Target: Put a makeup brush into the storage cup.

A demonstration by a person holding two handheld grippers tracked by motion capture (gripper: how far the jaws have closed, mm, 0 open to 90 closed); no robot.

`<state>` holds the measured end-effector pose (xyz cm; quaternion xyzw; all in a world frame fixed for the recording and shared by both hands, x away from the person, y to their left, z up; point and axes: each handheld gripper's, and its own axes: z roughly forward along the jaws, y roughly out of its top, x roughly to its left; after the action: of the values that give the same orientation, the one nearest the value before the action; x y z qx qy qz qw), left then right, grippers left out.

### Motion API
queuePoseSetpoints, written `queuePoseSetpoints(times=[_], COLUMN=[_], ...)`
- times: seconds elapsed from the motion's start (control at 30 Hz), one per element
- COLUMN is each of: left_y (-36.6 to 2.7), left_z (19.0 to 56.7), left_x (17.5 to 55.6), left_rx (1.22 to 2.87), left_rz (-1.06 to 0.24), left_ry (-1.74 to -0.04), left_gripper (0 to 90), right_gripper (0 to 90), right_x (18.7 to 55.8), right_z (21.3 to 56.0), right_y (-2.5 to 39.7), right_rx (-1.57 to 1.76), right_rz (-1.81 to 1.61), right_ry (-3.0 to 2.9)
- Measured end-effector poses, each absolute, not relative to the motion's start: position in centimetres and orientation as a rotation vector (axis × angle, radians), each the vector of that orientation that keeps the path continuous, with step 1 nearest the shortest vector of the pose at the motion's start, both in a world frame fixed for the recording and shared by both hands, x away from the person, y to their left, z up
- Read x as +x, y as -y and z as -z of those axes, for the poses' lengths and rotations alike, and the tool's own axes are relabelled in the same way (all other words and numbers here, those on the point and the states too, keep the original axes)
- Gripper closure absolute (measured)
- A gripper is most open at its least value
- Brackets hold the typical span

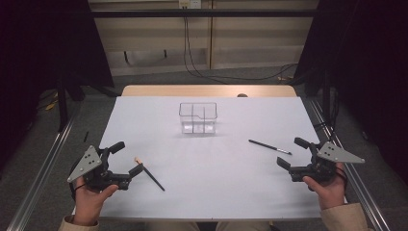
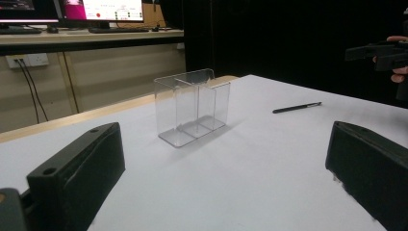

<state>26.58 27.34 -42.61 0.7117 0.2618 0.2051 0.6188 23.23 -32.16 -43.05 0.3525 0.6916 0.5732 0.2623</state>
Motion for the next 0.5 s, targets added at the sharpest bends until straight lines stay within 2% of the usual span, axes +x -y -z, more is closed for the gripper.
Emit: queuePoseSetpoints(times=[0.5], left_y=[-27.23], left_z=[42.63], left_x=[26.65], left_rx=[1.654], left_rz=[-0.469], left_ry=[-0.609], left_gripper=[0.0], right_gripper=[1.2], right_x=[23.32], right_z=[43.11], right_y=[31.90], right_rx=[0.938], right_rz=[-1.546], right_ry=[-1.887])
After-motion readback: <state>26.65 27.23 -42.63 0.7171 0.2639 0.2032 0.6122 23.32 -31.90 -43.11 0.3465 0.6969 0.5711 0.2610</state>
